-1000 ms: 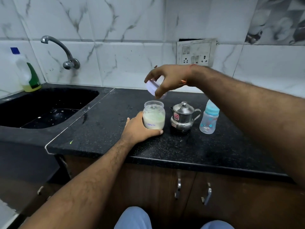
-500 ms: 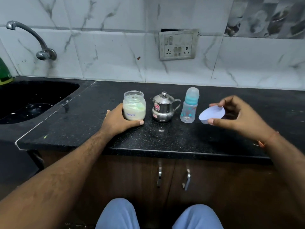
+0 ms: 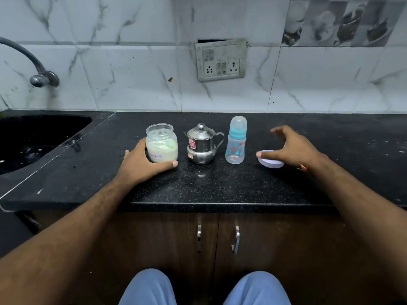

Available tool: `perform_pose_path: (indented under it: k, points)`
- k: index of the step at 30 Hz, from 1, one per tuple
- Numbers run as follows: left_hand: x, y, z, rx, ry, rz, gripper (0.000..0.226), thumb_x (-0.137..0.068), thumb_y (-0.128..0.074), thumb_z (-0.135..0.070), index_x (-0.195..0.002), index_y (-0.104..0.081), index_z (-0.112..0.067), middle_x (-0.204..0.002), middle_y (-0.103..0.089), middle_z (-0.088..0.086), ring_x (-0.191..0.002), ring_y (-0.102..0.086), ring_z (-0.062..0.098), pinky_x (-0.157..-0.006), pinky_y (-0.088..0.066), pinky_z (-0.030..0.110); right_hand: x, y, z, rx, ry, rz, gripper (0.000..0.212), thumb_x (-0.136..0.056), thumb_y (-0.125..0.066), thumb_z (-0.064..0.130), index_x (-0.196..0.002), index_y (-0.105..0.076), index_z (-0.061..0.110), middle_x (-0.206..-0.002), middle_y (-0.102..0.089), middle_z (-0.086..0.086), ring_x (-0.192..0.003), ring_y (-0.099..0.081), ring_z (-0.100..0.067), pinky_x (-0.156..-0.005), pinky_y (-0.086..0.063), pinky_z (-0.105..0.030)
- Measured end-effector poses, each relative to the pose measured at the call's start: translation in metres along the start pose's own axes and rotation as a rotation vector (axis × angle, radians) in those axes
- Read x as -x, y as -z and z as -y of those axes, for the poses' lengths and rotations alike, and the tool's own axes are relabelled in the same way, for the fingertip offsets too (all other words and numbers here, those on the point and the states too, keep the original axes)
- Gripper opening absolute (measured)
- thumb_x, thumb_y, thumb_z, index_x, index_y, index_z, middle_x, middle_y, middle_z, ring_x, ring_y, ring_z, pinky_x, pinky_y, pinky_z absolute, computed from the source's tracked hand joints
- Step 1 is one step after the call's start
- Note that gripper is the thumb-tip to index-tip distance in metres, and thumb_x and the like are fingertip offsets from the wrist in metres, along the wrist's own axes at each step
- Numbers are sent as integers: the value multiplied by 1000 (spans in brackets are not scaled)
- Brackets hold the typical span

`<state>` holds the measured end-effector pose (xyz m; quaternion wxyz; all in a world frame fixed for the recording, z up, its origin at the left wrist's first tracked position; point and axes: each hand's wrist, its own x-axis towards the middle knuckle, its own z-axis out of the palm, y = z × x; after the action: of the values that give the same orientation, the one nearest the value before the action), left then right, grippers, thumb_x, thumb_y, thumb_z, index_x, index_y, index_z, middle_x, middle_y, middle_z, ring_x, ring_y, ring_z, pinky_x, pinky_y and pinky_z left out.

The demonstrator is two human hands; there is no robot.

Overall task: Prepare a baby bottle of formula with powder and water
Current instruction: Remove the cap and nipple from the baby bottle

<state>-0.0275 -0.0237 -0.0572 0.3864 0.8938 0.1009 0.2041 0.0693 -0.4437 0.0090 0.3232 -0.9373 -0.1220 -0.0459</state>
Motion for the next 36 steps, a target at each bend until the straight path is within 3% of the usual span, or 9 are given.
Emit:
perform_pose_path:
  k: [3,7,10,13,19,22,29,31,36]
  points:
    - [-2,0,1,30,-65,-37,93,-66,-83,-81,-146,-48,-49,-145,-66,-23,-144,-58,14,-137,-17,57,-14,7,40,-18,115,-13,102,-69,-91,63,-152,-49,22,-148,-60,6,-132,-58,-17,-107,-44,-32]
    - [6,2,0,-38,-109,-193,122,-74,-69,-82,-174,-28,-25,-177,-35,2,-165,-30,27,-138,-11,59,-32,1,84,50,112,52,99,-72,-83,71,-152,-50,24,-136,-65,3,-123,-61,-21,-97,-50,-34]
    - [24,5,-11,-95,-311,-391,99,-85,-69,-66,-170,-37,-25,-169,-38,3,-155,-36,28,-130,-23,64,-39,-5,103,109,108,86,79,-76,-83,67,-137,-64,21,-119,-70,0,-96,-67,-19,-76,-53,-29]
    - [37,-1,-26,-84,-415,-442,80,-88,-72,-52,-161,-49,-27,-157,-50,2,-141,-46,28,-116,-38,55,-35,-7,114,192,139,81,54,-77,-85,59,-112,-75,19,-99,-76,-2,-71,-65,-13,-59,-48,-26]
    - [57,-32,-78,166,-436,-39,73,-89,-86,-50,-152,-59,-26,-140,-67,-11,-114,-67,2,-99,-58,29,3,-15,151,192,241,138,38,-73,-89,51,-95,-77,22,-83,-79,3,-72,-78,-17,-73,-66,-39]
    - [62,-47,-83,214,-369,120,75,-82,-90,-59,-146,-64,-30,-132,-75,-14,-114,-73,1,-100,-63,33,20,-20,170,136,268,229,36,-72,-90,47,-96,-77,22,-84,-80,3,-69,-79,-15,-75,-68,-41]
    - [61,-51,-71,241,-240,193,27,-85,-95,-48,-104,-78,-41,-102,-83,-16,-97,-77,-4,-88,-62,27,33,-33,199,455,370,346,39,-75,-80,50,-104,-69,27,-78,-78,1,-67,-78,-18,-63,-64,-32]
    - [58,-52,-69,253,-204,195,26,-84,-96,-47,-100,-78,-37,-99,-84,-15,-94,-78,-2,-88,-62,29,26,-35,209,557,336,427,47,-73,-85,57,-100,-70,22,-67,-78,0,-59,-78,-20,-57,-63,-32]
    - [53,-54,-64,272,-160,230,36,-80,-98,-46,-108,-81,-30,-104,-85,-16,-99,-79,-1,-98,-64,36,9,-37,229,620,250,620,45,-78,-91,46,-96,-78,7,-77,-82,-7,-71,-81,-24,-59,-64,-29]
